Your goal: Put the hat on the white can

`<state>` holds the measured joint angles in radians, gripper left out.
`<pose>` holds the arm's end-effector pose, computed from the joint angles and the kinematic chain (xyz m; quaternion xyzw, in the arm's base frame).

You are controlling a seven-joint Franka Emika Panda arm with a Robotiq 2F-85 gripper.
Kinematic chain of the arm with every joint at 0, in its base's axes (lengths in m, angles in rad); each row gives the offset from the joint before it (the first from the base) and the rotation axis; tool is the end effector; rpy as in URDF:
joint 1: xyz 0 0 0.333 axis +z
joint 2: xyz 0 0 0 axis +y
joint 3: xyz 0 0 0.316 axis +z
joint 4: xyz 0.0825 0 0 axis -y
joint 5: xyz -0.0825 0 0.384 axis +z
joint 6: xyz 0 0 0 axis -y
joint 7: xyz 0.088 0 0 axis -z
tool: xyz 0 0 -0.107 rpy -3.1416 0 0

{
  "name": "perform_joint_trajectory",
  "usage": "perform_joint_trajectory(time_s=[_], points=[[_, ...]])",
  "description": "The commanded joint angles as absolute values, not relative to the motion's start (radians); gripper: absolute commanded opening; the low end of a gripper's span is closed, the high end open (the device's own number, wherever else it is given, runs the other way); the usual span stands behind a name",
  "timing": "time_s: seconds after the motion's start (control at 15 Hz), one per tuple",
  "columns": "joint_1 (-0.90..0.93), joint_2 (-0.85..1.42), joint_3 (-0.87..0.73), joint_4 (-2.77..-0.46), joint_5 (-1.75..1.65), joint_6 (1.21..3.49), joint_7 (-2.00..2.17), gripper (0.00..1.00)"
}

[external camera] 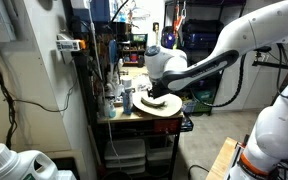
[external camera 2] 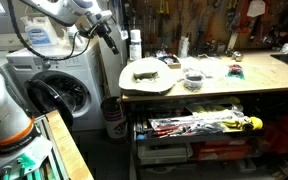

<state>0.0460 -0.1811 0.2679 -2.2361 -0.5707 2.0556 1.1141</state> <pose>0.4788 0.1287 0.4517 0.9289 -0.2519 0.1729 0.2094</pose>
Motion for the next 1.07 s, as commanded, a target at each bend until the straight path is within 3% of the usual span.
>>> perform_joint_trajectory(time_s=[0.0,0.27,1.0], points=[[0.067,-0.176,0.245,-2.234,-0.575,2.052,1.119,1.0],[0.067,-0.171,0.236,-2.23,-0.569,2.055,1.107,1.0],[0.009,-0.103,0.058,-2.306,-0.464,2.406,0.494,1.0]])
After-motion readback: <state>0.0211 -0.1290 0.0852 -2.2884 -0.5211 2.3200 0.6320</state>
